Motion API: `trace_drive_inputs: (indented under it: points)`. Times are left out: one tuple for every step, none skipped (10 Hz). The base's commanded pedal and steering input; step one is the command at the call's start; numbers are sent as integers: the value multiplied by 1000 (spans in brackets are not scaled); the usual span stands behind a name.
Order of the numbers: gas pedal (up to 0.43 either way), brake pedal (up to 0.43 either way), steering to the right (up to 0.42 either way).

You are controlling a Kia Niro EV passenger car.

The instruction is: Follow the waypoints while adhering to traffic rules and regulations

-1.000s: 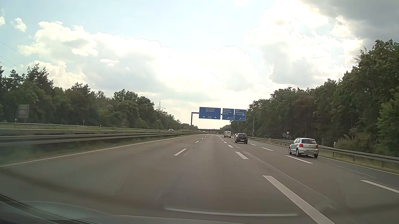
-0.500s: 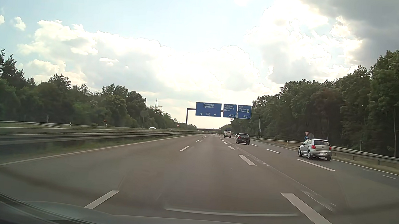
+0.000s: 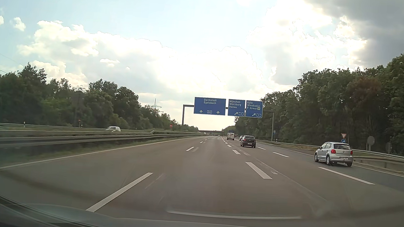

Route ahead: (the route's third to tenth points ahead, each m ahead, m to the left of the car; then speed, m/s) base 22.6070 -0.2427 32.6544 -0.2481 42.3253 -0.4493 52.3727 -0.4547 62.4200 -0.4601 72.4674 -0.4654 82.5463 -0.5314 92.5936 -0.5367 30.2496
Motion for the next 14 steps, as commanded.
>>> trace_drive_inputs:
  points:
    - [287,30,0]
    - [287,30,0]
    - [287,30,0]
    - [287,30,0]
    - [287,30,0]
    - [287,30,-1]
    - [287,30,-1]
    - [287,30,-1]
    - [287,30,-1]
    - [287,30,-1]
    - [287,30,-1]
    - [287,30,-1]
    - [287,30,-2]
    - [287,30,-1]
